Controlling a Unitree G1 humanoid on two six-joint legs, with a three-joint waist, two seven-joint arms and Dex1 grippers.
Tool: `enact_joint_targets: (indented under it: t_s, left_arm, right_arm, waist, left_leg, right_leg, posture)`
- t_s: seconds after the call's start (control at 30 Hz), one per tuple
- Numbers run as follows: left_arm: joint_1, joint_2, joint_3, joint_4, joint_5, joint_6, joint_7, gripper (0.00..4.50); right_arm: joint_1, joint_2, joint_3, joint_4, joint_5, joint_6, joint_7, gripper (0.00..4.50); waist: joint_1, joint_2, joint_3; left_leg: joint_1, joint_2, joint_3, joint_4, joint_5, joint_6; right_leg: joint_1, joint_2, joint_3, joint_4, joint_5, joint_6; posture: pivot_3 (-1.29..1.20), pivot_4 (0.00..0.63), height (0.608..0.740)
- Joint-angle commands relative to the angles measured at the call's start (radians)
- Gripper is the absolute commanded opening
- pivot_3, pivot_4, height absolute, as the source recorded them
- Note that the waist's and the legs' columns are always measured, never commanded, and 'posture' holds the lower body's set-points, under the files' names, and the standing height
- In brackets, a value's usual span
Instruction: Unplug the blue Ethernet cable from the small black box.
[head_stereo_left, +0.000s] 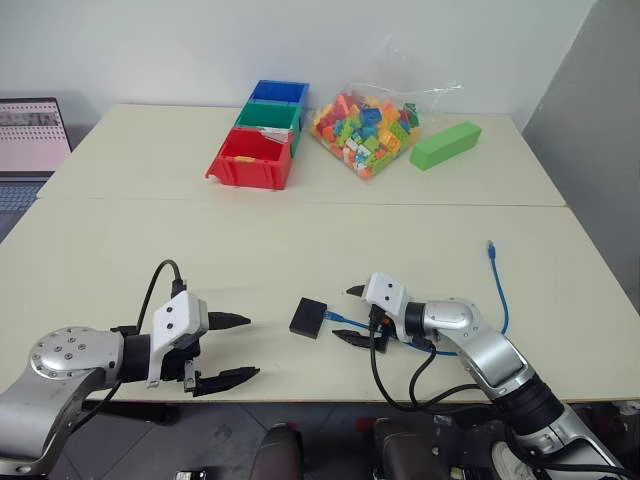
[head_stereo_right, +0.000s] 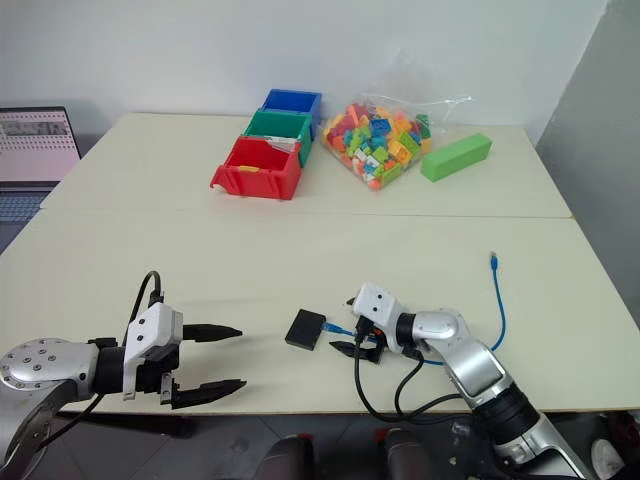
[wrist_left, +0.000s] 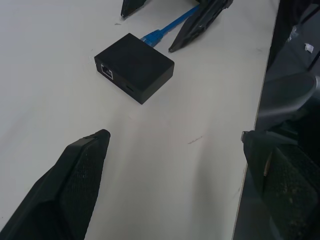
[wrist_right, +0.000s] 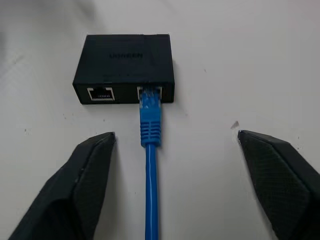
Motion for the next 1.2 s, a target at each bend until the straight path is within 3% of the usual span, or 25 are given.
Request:
enact_joint_targets:
  t_s: [0.03,0.37,0.5,0.83,0.97,1.2]
  left_arm:
    - [-0.017,0.005,-0.012,-0.011,0.001,-0.03,-0.012,4.5]
    - [-0.082,-0.024,-0.059,0.071,0.028,-0.083,-0.01,4.5]
    - [-0.126,-0.056,-0.072,0.114,0.011,-0.061,0.011,4.5]
    - [-0.275,-0.174,-0.063,0.184,-0.23,0.248,0.057,4.5]
    - [-0.333,-0.202,-0.065,0.216,-0.275,0.318,0.084,4.5]
    - [-0.396,-0.242,-0.083,0.224,-0.304,0.383,0.121,4.5]
  right_arm:
    - [-0.017,0.007,0.013,-0.009,-0.027,-0.035,0.011,3.24]
    - [-0.027,0.015,0.041,0.008,-0.087,-0.08,0.024,0.87]
    - [-0.042,0.008,0.039,0.014,-0.117,-0.124,0.024,0.13]
    - [-0.143,-0.08,0.013,-0.01,-0.241,-0.47,0.013,0.13]
    - [-0.181,-0.102,0.012,-0.004,-0.272,-0.61,0.015,0.13]
    - [-0.213,-0.103,0.004,-0.002,-0.288,-0.694,0.027,0.13]
  waist:
    - [0.0,0.0,0.0]
    - [0.0,0.0,0.0]
    - [0.0,0.0,0.0]
    - [0.0,0.0,0.0]
    - [-0.001,0.0,0.0]
    - [0.0,0.0,0.0]
  left_leg:
    - [0.0,0.0,0.0,0.0,0.0,0.0]
    - [0.0,0.0,0.0,0.0,0.0,0.0]
    - [0.0,0.0,0.0,0.0,0.0,0.0]
    - [0.0,0.0,0.0,0.0,0.0,0.0]
    - [0.0,0.0,-0.001,0.0,0.0,0.0]
    - [0.0,0.0,-0.001,0.001,0.0,0.0]
  right_leg:
    - [0.0,0.0,0.0,0.0,0.0,0.0]
    - [0.0,0.0,-0.001,0.0,0.0,0.0]
    - [0.0,0.0,-0.001,0.0,0.0,0.0]
    - [0.0,0.0,-0.003,0.0,0.0,0.0]
    - [0.0,0.001,-0.003,0.001,0.0,0.0]
    - [0.0,0.001,-0.003,0.001,0.002,-0.003]
  posture:
    - [0.0,0.15,0.74]
    - [0.0,0.15,0.74]
    - [0.0,0.15,0.74]
    - [0.0,0.15,0.74]
    - [0.0,0.15,0.74]
    - [0.0,0.15,0.74]
